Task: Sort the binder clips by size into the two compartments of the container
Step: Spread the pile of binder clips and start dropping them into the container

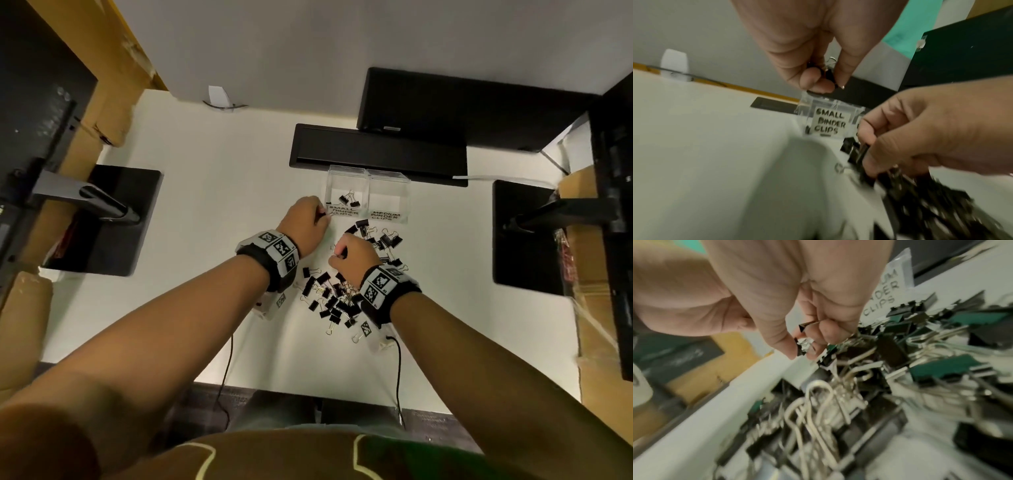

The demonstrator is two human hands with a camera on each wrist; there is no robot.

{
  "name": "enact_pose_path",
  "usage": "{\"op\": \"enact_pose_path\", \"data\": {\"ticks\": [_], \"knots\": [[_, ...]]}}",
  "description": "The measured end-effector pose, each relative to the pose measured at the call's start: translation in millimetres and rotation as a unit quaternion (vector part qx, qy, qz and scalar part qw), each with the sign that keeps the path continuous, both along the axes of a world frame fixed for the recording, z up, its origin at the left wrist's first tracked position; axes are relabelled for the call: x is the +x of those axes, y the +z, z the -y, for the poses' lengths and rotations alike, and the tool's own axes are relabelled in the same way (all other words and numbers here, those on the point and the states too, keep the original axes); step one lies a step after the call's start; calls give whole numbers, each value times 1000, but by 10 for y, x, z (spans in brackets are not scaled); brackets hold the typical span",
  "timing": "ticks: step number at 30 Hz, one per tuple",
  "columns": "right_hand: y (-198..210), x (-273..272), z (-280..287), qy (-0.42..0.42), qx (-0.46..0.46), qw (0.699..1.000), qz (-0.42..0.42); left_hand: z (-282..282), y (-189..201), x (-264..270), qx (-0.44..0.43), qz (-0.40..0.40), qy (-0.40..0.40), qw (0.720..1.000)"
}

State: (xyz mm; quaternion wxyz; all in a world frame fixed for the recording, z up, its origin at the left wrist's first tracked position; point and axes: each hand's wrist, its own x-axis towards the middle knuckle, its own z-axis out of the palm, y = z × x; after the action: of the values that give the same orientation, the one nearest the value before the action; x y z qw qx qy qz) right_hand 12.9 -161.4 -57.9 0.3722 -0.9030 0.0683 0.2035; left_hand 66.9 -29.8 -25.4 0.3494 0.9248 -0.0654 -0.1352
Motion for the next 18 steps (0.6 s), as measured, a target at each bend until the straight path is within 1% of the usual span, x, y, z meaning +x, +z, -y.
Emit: {"op": "enact_pose_path", "data": {"ticks": [2,4,9,12,14,18], "knots": [[38,3,117,-57,34,998,10,141,88,150,-7,24,-3,1000],[84,33,253,-98,50,994,8,264,135,288,5,32,-12,999],[184,153,605,-165,96,982,7,471,125,511,68,12,-48,996],[265,287,728,-183,101,978,21,522,84,550,100,-6,-74,992],[320,405,753,-186,110,976,30,517,49,535,98,-13,-77,992],[386,653,665,-155,70,983,73,427,6,397,76,15,-79,994]]}}
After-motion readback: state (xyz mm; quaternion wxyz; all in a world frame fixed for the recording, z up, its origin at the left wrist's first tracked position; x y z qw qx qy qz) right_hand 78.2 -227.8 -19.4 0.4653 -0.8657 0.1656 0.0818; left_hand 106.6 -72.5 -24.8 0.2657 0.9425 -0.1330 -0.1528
